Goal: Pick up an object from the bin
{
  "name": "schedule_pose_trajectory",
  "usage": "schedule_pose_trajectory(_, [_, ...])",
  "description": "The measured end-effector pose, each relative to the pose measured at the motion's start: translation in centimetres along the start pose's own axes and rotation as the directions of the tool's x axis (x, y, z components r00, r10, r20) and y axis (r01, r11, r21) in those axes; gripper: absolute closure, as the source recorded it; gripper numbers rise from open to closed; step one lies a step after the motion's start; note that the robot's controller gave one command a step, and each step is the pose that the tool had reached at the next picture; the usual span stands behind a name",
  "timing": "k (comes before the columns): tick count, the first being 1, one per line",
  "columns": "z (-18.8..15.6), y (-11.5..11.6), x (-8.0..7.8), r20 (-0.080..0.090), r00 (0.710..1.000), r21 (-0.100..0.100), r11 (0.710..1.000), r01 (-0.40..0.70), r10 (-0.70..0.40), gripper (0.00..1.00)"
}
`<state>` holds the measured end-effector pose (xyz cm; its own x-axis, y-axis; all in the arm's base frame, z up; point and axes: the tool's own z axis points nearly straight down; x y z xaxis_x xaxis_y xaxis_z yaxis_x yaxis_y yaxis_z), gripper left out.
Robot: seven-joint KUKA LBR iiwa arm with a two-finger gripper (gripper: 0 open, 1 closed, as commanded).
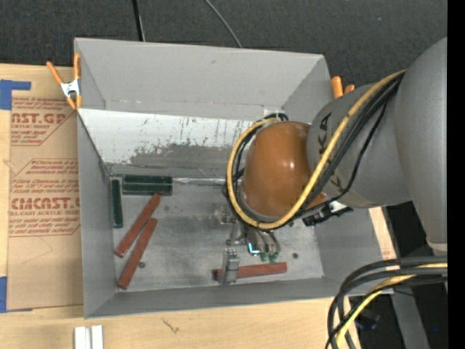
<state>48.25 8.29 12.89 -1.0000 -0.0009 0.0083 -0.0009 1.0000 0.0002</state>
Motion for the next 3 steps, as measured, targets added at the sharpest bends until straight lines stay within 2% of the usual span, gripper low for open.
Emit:
schedule_pose_trajectory(1, [-0.3,0.0,-0.2,0.007,1.000,-0.001,1.000,0.000,0.000,0.00])
schedule_pose_trajectory(2, [2.9,-4.1,-0.6,0.011,0.995,0.000,0.995,0.096,-0.096,0.00])
schedule_pose_trajectory(3, [4.0,-4.9,-0.2,0.008,0.983,0.004,0.983,0.183,-0.183,0.00])
